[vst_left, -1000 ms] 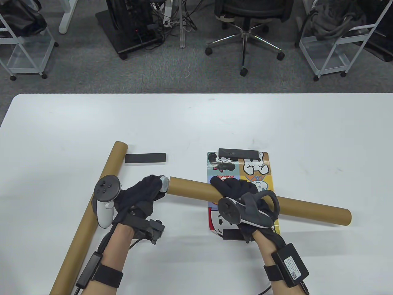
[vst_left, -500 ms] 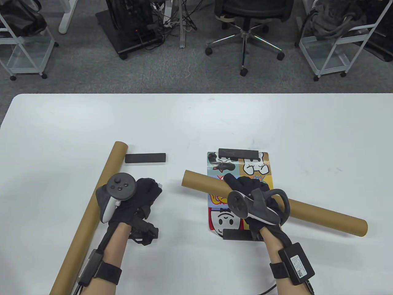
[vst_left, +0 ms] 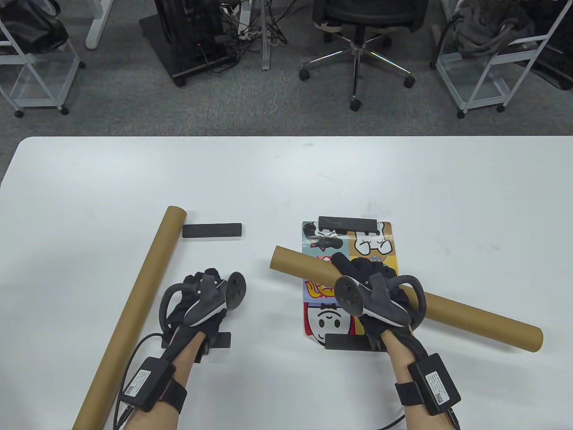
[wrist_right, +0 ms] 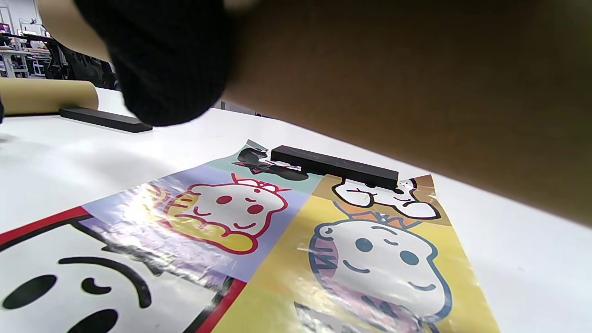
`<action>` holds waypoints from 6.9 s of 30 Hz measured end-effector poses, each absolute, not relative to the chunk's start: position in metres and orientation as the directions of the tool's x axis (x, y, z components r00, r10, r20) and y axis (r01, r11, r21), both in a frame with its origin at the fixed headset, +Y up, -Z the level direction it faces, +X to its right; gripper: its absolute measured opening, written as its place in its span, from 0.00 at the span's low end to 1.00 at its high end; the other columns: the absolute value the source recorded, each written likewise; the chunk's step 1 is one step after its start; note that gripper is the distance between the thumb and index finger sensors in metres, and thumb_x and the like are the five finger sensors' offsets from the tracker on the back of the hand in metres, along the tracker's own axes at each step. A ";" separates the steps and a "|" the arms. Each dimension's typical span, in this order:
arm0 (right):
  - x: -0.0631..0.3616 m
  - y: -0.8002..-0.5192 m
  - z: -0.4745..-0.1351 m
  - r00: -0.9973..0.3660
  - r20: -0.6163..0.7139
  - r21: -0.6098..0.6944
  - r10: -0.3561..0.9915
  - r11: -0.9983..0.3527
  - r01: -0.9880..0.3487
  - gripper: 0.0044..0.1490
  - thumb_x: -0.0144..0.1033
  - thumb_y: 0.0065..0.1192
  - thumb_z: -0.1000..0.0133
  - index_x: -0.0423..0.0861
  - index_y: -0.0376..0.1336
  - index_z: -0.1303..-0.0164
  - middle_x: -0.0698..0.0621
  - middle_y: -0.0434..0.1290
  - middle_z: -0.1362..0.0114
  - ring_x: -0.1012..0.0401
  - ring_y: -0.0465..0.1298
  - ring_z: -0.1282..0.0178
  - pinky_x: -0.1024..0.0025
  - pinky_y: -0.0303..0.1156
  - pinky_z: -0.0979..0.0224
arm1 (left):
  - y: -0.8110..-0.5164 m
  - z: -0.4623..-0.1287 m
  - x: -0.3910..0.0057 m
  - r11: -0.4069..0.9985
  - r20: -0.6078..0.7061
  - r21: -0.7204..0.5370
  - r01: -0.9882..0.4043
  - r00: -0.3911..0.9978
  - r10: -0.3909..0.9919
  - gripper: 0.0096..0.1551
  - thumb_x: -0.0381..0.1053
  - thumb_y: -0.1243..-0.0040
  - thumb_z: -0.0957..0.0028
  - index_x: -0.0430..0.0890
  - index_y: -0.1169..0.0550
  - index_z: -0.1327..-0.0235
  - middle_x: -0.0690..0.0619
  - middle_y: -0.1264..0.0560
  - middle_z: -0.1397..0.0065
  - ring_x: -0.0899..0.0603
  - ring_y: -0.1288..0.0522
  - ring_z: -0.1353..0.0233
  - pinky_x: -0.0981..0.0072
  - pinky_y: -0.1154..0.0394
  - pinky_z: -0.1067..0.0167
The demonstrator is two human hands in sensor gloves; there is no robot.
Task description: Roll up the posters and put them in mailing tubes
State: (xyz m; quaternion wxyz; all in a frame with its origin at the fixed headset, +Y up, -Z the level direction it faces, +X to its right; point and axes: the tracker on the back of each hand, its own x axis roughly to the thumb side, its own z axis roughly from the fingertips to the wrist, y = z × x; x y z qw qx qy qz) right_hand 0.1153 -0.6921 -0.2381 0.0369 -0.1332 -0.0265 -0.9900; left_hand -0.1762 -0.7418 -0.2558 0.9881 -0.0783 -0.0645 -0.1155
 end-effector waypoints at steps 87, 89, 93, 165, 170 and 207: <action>0.160 -0.698 -0.327 -0.969 -0.115 0.335 -0.219 -0.927 0.170 0.55 0.47 0.60 0.46 0.41 0.40 0.16 0.34 0.51 0.13 0.32 0.58 0.18 0.31 0.58 0.23 | -0.688 -0.250 -0.214 0.995 0.097 -0.094 0.044 0.995 -0.035 0.34 0.64 0.40 0.47 0.55 0.23 0.28 0.50 0.28 0.18 0.36 0.26 0.22 0.37 0.32 0.21; 0.151 -0.697 -0.336 -0.969 -0.096 0.331 -0.226 -0.926 0.183 0.52 0.47 0.59 0.45 0.42 0.41 0.17 0.36 0.52 0.13 0.34 0.57 0.17 0.32 0.59 0.22 | -0.688 -0.250 -0.215 0.995 0.097 -0.095 0.032 0.995 -0.023 0.34 0.64 0.40 0.47 0.55 0.23 0.28 0.49 0.28 0.18 0.36 0.26 0.22 0.37 0.33 0.21; 0.130 -0.700 -0.356 -0.977 -0.037 0.304 -0.211 -0.934 0.190 0.51 0.46 0.59 0.46 0.44 0.42 0.17 0.39 0.53 0.13 0.36 0.57 0.16 0.33 0.59 0.22 | -0.689 -0.250 -0.216 0.995 0.092 -0.093 0.038 0.995 -0.029 0.34 0.64 0.40 0.47 0.55 0.23 0.28 0.50 0.27 0.18 0.36 0.26 0.22 0.37 0.32 0.21; 0.105 -0.751 -0.392 -0.959 0.104 0.243 -0.262 -0.929 0.280 0.43 0.43 0.68 0.54 0.50 0.56 0.27 0.48 0.66 0.22 0.46 0.71 0.24 0.38 0.64 0.23 | -0.686 -0.252 -0.231 0.994 0.076 -0.097 0.047 0.996 -0.040 0.33 0.63 0.39 0.47 0.56 0.23 0.28 0.51 0.26 0.19 0.38 0.24 0.22 0.36 0.32 0.21; 0.112 -0.730 -0.385 -0.984 0.081 0.271 -0.160 -0.946 0.176 0.40 0.43 0.65 0.51 0.49 0.57 0.27 0.46 0.66 0.21 0.44 0.71 0.24 0.37 0.64 0.23 | -0.686 -0.252 -0.231 0.994 0.078 -0.103 0.044 0.996 -0.036 0.33 0.63 0.39 0.47 0.56 0.23 0.28 0.51 0.26 0.19 0.38 0.24 0.22 0.36 0.32 0.21; 0.099 -0.666 -0.181 -0.945 0.260 0.676 0.199 -0.737 0.031 0.32 0.45 0.55 0.42 0.47 0.63 0.29 0.43 0.72 0.25 0.42 0.74 0.28 0.36 0.65 0.26 | -0.685 -0.250 -0.230 0.992 0.097 -0.124 -0.005 0.995 0.017 0.32 0.64 0.43 0.45 0.56 0.23 0.28 0.51 0.26 0.19 0.39 0.24 0.23 0.36 0.32 0.21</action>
